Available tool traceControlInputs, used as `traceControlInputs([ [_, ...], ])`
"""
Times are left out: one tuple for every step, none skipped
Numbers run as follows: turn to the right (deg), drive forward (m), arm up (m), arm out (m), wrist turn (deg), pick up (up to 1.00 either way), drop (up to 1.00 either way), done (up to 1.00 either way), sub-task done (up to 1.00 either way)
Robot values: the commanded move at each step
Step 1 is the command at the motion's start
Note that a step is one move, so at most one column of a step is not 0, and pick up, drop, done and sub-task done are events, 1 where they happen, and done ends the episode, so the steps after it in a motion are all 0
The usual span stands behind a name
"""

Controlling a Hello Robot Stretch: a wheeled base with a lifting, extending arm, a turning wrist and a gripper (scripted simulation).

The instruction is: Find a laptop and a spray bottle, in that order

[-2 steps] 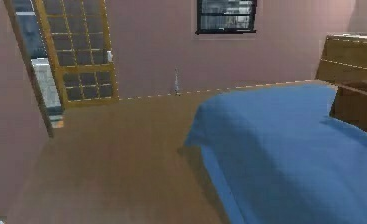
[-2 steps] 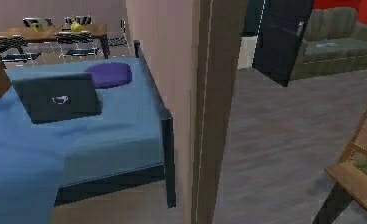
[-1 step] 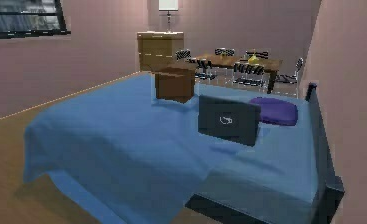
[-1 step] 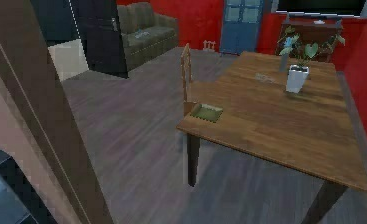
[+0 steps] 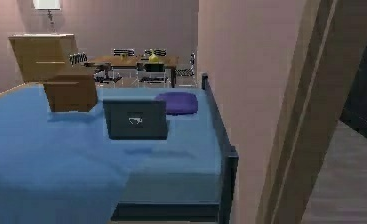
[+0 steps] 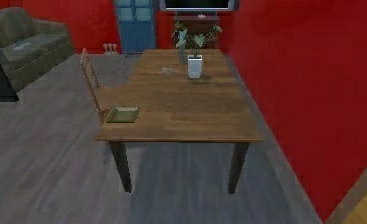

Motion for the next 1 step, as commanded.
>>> traceControlInputs([
  [0.0,0.05,0.0,0.0,0.0,0.0,0.0,0.0,0.0],
])
